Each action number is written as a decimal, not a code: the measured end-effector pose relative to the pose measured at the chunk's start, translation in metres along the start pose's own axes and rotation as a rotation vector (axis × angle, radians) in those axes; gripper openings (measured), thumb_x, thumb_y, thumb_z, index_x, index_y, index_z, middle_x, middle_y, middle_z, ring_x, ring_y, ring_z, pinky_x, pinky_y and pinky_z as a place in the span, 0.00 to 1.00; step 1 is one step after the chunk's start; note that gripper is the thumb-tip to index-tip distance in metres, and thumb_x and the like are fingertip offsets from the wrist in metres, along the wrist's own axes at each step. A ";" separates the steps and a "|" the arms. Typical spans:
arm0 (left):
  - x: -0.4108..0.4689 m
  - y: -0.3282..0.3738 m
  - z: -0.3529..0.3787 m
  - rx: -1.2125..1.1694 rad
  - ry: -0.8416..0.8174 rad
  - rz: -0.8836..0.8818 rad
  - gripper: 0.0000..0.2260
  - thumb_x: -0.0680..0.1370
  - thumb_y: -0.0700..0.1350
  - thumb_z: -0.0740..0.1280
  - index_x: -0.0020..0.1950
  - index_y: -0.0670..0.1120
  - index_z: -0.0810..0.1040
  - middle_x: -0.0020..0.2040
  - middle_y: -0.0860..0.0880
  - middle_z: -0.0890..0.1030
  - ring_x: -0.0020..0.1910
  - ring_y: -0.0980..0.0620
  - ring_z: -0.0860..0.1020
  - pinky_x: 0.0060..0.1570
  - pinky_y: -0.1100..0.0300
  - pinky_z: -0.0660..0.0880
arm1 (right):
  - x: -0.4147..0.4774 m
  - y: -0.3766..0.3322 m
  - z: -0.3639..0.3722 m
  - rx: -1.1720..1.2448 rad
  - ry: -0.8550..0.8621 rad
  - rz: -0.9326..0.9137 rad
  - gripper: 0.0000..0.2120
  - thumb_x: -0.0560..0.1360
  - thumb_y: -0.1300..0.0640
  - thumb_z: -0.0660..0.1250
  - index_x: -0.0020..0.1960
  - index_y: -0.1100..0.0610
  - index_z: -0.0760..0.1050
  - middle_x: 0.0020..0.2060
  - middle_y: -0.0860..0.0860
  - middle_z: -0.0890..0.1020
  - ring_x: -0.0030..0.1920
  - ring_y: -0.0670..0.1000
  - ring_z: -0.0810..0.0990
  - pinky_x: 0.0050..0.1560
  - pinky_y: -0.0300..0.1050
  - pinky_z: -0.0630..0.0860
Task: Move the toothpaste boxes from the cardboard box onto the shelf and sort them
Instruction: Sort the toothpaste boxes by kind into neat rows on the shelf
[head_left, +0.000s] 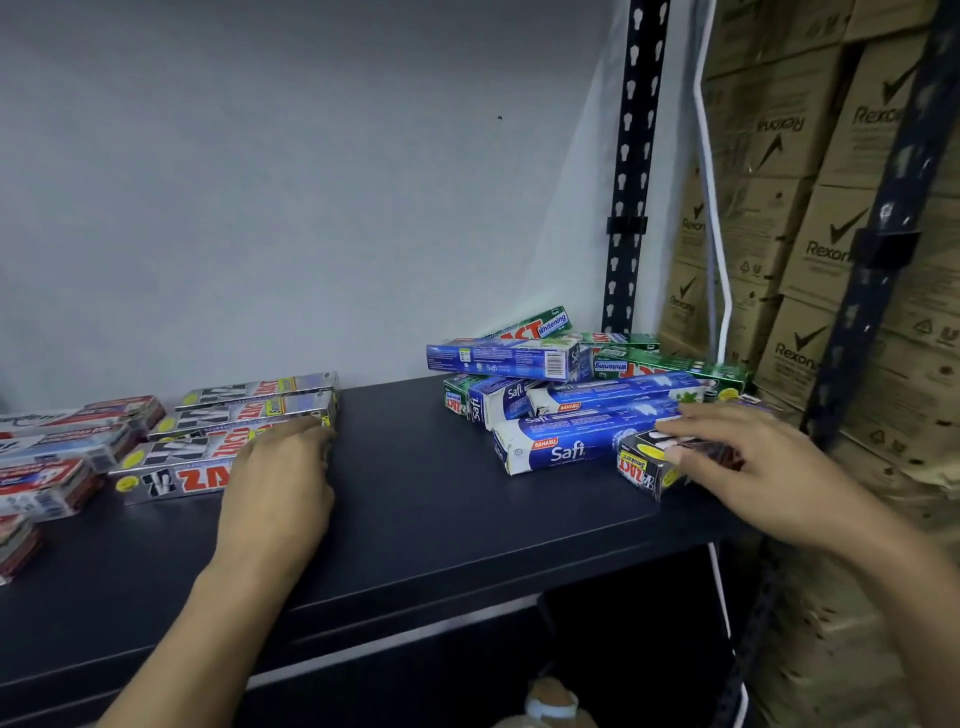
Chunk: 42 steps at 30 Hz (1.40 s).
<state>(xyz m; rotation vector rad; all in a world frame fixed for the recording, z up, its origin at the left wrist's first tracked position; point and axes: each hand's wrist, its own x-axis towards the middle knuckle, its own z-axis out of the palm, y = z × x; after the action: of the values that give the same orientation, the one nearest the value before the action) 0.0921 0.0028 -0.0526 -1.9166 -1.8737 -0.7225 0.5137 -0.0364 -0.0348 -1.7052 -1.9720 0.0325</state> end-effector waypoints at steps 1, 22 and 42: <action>-0.002 0.002 -0.001 -0.031 0.008 -0.004 0.13 0.66 0.30 0.67 0.46 0.43 0.80 0.47 0.45 0.81 0.48 0.38 0.78 0.45 0.49 0.76 | -0.005 -0.002 0.004 0.003 -0.013 -0.018 0.29 0.71 0.24 0.54 0.68 0.34 0.72 0.72 0.40 0.70 0.75 0.47 0.64 0.73 0.59 0.63; -0.061 0.005 -0.056 -0.687 -0.223 0.049 0.24 0.70 0.53 0.78 0.65 0.58 0.79 0.60 0.64 0.79 0.61 0.65 0.76 0.64 0.63 0.73 | 0.017 -0.143 0.059 0.194 -0.135 -0.389 0.24 0.74 0.41 0.71 0.69 0.34 0.71 0.66 0.34 0.71 0.68 0.41 0.67 0.72 0.55 0.62; -0.086 -0.114 -0.075 -0.371 0.156 -0.303 0.20 0.70 0.45 0.78 0.62 0.52 0.82 0.60 0.58 0.80 0.58 0.61 0.77 0.60 0.65 0.75 | 0.047 -0.246 0.136 0.680 -0.174 -0.444 0.19 0.68 0.53 0.79 0.57 0.42 0.83 0.51 0.38 0.82 0.50 0.41 0.83 0.52 0.40 0.81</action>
<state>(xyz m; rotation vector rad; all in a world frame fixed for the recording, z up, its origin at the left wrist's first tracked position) -0.0283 -0.1047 -0.0535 -1.7259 -2.0632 -1.3567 0.2317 -0.0002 -0.0486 -0.8430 -2.0878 0.6312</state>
